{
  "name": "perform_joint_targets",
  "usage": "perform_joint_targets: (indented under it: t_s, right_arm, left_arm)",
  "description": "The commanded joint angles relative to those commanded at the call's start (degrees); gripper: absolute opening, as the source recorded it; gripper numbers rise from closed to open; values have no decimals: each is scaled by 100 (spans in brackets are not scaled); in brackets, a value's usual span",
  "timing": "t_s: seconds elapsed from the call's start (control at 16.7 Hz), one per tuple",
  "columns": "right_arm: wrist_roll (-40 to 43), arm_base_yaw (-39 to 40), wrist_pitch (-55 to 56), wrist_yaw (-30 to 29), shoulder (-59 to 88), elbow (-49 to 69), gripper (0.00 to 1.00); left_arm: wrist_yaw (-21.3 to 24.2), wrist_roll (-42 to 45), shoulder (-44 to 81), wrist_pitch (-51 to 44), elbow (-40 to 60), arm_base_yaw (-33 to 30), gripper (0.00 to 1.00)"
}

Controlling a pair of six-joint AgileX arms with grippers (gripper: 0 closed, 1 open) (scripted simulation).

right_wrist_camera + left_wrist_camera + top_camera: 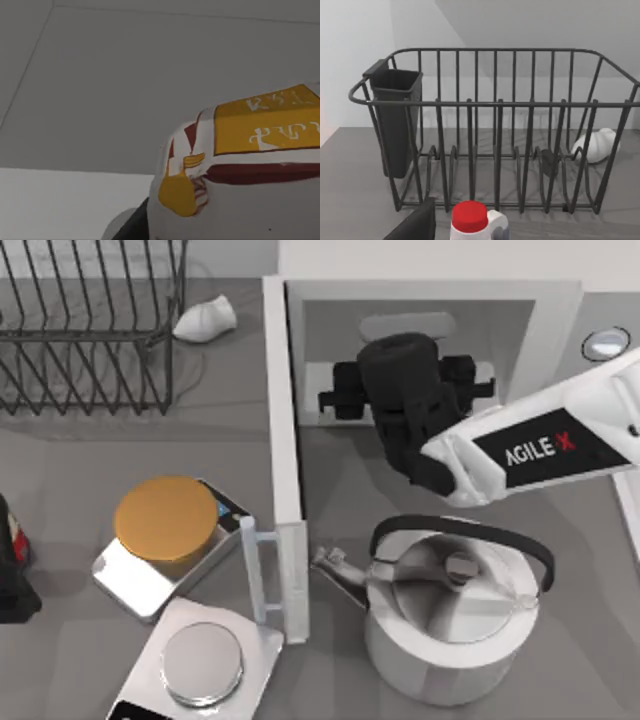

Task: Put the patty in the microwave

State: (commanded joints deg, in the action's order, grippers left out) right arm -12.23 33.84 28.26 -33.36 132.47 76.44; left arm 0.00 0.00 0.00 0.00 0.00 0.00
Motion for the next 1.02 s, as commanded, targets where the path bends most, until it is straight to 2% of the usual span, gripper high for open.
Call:
perform_joint_targets:
  t_s: [0.18, 0.6, 0.78, 1.02]
  right_arm:
    - [-209, 23, 337, -13, 74, 73, 0]
    - [-203, -62, 280, -1, 133, 260, 0]
    - [-146, -168, -14, 78, 613, 1006, 0]
    - [-22, -385, -649, 283, 1528, 2805, 0]
  left_arm:
    - [0, 0, 0, 0, 0, 0, 100]
    - [0, 0, 0, 0, 0, 0, 100]
    - [0, 0, 0, 0, 0, 0, 100]
    - [0, 0, 0, 0, 0, 0, 100]
